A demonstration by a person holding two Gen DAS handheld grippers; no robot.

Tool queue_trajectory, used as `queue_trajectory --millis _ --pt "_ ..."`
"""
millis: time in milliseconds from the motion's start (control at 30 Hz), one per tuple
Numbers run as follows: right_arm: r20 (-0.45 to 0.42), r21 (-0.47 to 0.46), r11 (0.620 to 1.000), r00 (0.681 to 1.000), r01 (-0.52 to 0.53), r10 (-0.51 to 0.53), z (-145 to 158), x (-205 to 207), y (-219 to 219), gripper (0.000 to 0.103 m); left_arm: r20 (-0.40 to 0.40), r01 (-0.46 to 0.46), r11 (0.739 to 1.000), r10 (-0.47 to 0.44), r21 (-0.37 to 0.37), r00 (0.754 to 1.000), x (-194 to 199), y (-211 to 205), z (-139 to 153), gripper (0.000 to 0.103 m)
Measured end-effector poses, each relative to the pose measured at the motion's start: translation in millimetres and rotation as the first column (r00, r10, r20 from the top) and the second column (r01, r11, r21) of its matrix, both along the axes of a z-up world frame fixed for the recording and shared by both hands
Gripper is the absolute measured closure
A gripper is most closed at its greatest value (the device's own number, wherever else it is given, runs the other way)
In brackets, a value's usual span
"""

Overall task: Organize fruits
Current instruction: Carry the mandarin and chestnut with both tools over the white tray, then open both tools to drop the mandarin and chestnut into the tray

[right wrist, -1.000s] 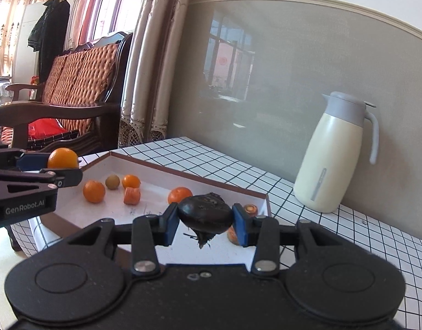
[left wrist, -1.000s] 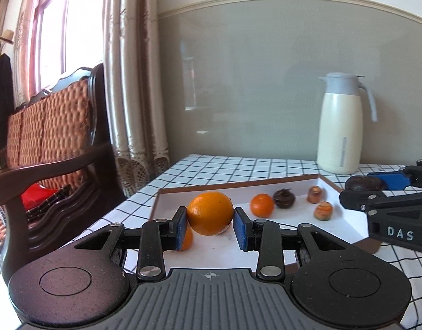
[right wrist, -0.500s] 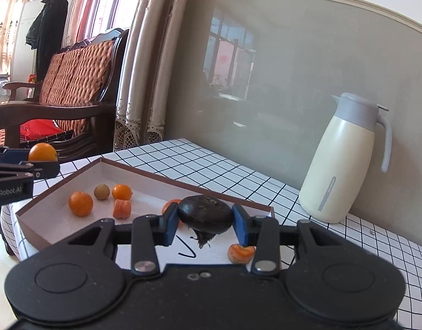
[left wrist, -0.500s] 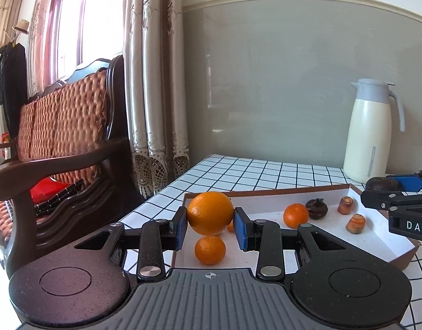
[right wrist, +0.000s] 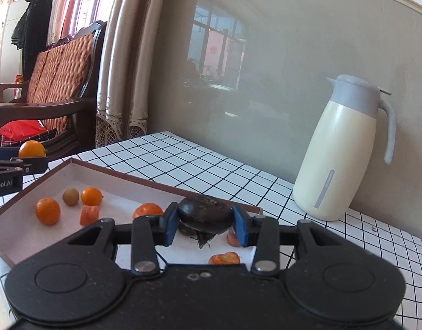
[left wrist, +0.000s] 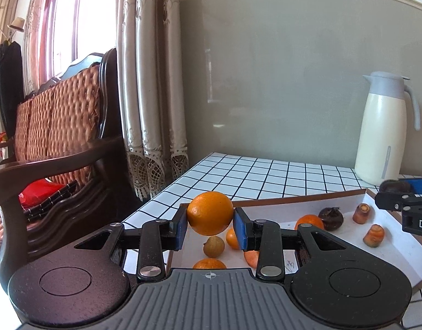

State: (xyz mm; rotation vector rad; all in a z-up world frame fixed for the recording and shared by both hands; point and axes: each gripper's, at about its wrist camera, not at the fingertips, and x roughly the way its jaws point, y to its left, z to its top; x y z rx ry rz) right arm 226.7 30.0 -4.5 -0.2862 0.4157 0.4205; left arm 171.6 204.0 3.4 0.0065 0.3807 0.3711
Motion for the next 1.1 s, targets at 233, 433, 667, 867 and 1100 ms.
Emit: queue_trajectory --millis 233,433,667,867,1100 --pt "-0.032 0.008 1.000 0.999 0.020 -0.020 -5 21 -2 0.070 -0.026 -0.016 0.999 0.015 -0.042 1.000 21 12 -4 0.067" --pt "-0.049 0.008 1.000 0.999 0.018 -0.018 -9 32 -2 0.070 -0.053 -0.026 0.998 0.023 -0.050 0.998 36 17 -7 0.067" --pt "-0.112 -0.009 1.000 0.993 0.017 -0.018 -13 49 -4 0.061 -0.084 -0.039 0.998 0.035 -0.039 0.996 48 17 -14 0.061" --pt "-0.050 0.030 0.998 0.998 0.049 -0.048 -11 42 -9 0.006 -0.019 -0.014 0.999 0.015 0.051 1.000 34 -1 -10 0.000" --pt "-0.062 0.029 0.998 0.997 0.049 -0.047 -11 43 -10 0.006 -0.025 -0.024 0.999 0.025 0.040 0.999 32 0 -11 0.000"
